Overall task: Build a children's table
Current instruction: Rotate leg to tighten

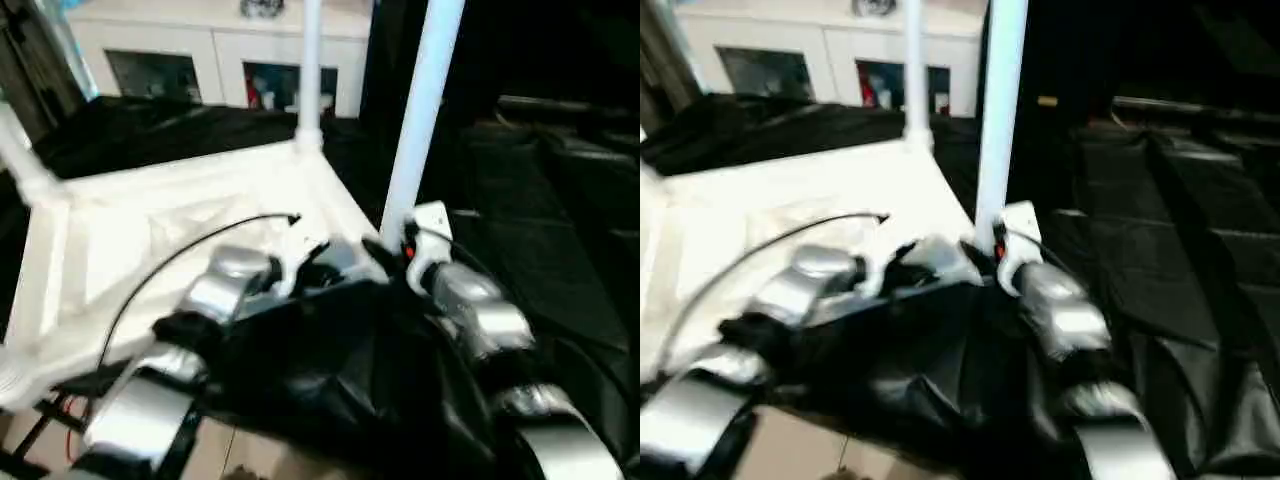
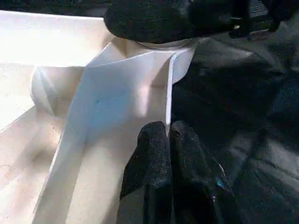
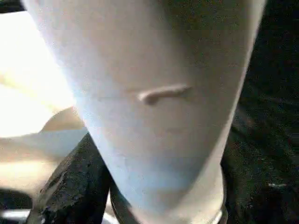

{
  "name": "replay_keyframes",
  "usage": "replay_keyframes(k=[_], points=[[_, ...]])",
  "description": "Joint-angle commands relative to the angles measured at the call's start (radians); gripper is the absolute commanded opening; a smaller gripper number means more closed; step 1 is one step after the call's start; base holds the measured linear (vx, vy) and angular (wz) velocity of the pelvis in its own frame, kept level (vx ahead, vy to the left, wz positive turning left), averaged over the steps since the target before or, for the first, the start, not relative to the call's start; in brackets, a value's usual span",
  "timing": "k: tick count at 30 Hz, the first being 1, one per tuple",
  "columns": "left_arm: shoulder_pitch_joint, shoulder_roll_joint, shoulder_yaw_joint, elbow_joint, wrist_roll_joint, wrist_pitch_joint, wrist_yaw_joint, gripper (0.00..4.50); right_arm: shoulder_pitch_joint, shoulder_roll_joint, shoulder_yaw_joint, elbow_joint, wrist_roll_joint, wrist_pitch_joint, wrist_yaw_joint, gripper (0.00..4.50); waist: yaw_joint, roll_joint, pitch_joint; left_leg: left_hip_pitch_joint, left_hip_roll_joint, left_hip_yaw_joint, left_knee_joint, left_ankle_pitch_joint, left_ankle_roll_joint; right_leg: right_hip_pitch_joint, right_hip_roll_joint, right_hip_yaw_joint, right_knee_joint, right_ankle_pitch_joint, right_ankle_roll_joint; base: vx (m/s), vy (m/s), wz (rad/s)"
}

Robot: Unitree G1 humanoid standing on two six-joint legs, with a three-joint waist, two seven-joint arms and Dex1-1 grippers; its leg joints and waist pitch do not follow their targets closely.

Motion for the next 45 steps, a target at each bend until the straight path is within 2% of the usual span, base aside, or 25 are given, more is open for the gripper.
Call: replay_keyframes(k=[1,2,7,8,10,11,12,13,14,17,22,28,30,34,35,39,45], points=[[-0.064,-0.072,-0.003,-0.027,-0.025,-0.026,0.040,0.00,0.006,0.099,0.094,0.039,-0.010,0.014,0.051,3.30,-0.001,-0.001,-0.072,0.002,0.039,-0.015,-0.071,-0.170,0.032,0.056,-0.076,0.063,-0.078,-0.271,-0.171,0.000,0.000,0.00],[-0.062,-0.072,-0.004,-0.026,-0.022,-0.038,0.028,0.00,0.005,0.098,0.090,0.038,-0.012,0.000,0.064,3.30,-0.001,0.001,-0.073,0.001,0.041,-0.015,-0.070,-0.147,0.047,0.058,-0.075,0.063,-0.071,-0.219,-0.189,0.000,0.000,0.00],[-0.050,-0.063,-0.008,-0.021,-0.022,-0.073,-0.015,0.00,0.000,0.094,0.078,0.037,0.005,-0.035,0.132,3.87,-0.002,-0.001,-0.071,0.002,0.041,-0.014,-0.071,-0.158,0.058,0.059,-0.076,0.063,-0.071,-0.223,-0.201,0.000,0.000,0.00],[-0.020,-0.037,-0.027,-0.048,-0.025,-0.097,-0.082,0.00,0.017,0.056,0.110,0.002,0.002,-0.044,0.211,3.87,-0.002,0.000,-0.070,0.002,0.041,-0.014,-0.071,-0.166,0.062,0.059,-0.076,0.064,-0.074,-0.236,-0.200,0.000,0.000,0.00],[-0.013,-0.030,-0.032,-0.057,-0.025,-0.101,-0.095,0.00,0.023,0.045,0.120,-0.011,0.001,-0.045,0.235,4.03,-0.004,-0.002,-0.070,-0.004,0.042,-0.014,-0.071,-0.161,0.068,0.063,-0.076,0.065,-0.070,-0.223,-0.199,0.000,0.000,0.00],[0.001,-0.017,-0.036,-0.074,-0.030,-0.099,-0.124,0.00,0.037,0.020,0.139,-0.040,0.001,-0.044,0.280,4.03,-0.004,-0.001,-0.071,0.000,0.043,-0.013,-0.070,-0.153,0.070,0.060,-0.076,0.065,-0.069,-0.210,-0.203,0.000,0.000,0.00],[0.025,0.008,-0.047,-0.103,-0.038,-0.117,-0.179,0.00,0.062,-0.025,0.165,-0.087,0.002,-0.045,0.358,4.03,-0.004,-0.007,-0.071,-0.002,0.044,-0.014,-0.071,-0.149,0.072,0.063,-0.077,0.064,-0.068,-0.206,-0.205,0.000,0.000,0.00],[0.027,0.010,-0.048,-0.105,-0.039,-0.119,-0.184,0.00,0.064,-0.029,0.167,-0.092,0.002,-0.045,0.365,4.03,-0.002,-0.006,-0.072,-0.006,0.045,-0.014,-0.069,-0.138,0.089,0.066,-0.076,0.065,-0.064,-0.180,-0.208,0.000,0.000,0.00],[0.052,0.037,-0.057,-0.136,-0.050,-0.125,-0.243,0.00,0.089,-0.075,0.187,-0.138,0.006,-0.045,0.448,4.03,0.000,-0.006,-0.071,-0.007,0.047,-0.016,-0.069,-0.136,0.098,0.068,-0.077,0.064,-0.062,-0.176,-0.210,0.000,0.000,0.00],[0.079,0.073,-0.066,-0.176,-0.064,-0.112,-0.317,0.00,0.113,-0.127,0.190,-0.185,0.021,-0.037,0.539,4.03,0.003,-0.003,-0.071,-0.003,0.050,-0.011,-0.066,-0.131,0.106,0.059,-0.075,0.065,-0.059,-0.164,-0.229,0.000,0.000,0.00],[0.119,0.149,-0.069,-0.231,-0.079,-0.129,-0.415,0.00,0.150,-0.241,0.185,-0.267,0.059,-0.001,0.692,4.03,0.020,-0.001,-0.068,0.001,0.051,-0.010,-0.069,-0.166,0.088,0.057,-0.076,0.065,-0.067,-0.235,-0.207,0.000,0.000,0.00],[0.153,0.208,-0.064,-0.293,-0.098,-0.119,-0.485,0.00,0.160,-0.298,0.179,-0.301,0.074,0.013,0.765,4.03,0.023,0.005,-0.068,0.004,0.051,-0.011,-0.071,-0.180,0.064,0.053,-0.073,0.065,-0.070,-0.250,-0.199,0.000,0.000,0.00],[0.163,0.223,-0.066,-0.304,-0.099,-0.118,-0.497,0.00,0.162,-0.304,0.183,-0.305,0.070,0.008,0.771,3.79,0.026,0.006,-0.069,0.002,0.052,-0.012,-0.072,-0.177,0.060,0.055,-0.074,0.065,-0.068,-0.242,-0.201,0.000,0.000,0.00],[0.168,0.232,-0.066,-0.311,-0.099,-0.115,-0.495,0.00,0.166,-0.307,0.190,-0.314,0.072,0.010,0.773,3.67,0.025,0.005,-0.069,0.001,0.050,-0.012,-0.071,-0.172,0.058,0.056,-0.073,0.064,-0.067,-0.234,-0.202,0.000,0.000,0.00],[0.169,0.232,-0.065,-0.311,-0.100,-0.115,-0.493,0.00,0.168,-0.308,0.194,-0.316,0.072,0.010,0.774,3.45,0.026,0.004,-0.070,0.001,0.050,-0.012,-0.071,-0.168,0.059,0.056,-0.074,0.064,-0.066,-0.231,-0.202,0.000,0.000,0.00],[0.172,0.233,-0.063,-0.314,-0.098,-0.111,-0.486,0.00,0.178,-0.312,0.212,-0.322,0.063,0.002,0.788,3.31,0.025,0.004,-0.069,-0.001,0.049,-0.013,-0.070,-0.165,0.062,0.057,-0.073,0.064,-0.067,-0.236,-0.199,0.000,0.000,0.00],[0.177,0.236,-0.063,-0.312,-0.095,-0.110,-0.467,0.00,0.189,-0.311,0.224,-0.321,0.054,0.003,0.788,2.81,0.025,0.003,-0.069,0.000,0.049,-0.013,-0.070,-0.169,0.060,0.057,-0.074,0.063,-0.069,-0.245,-0.196,0.000,0.000,0.00]])
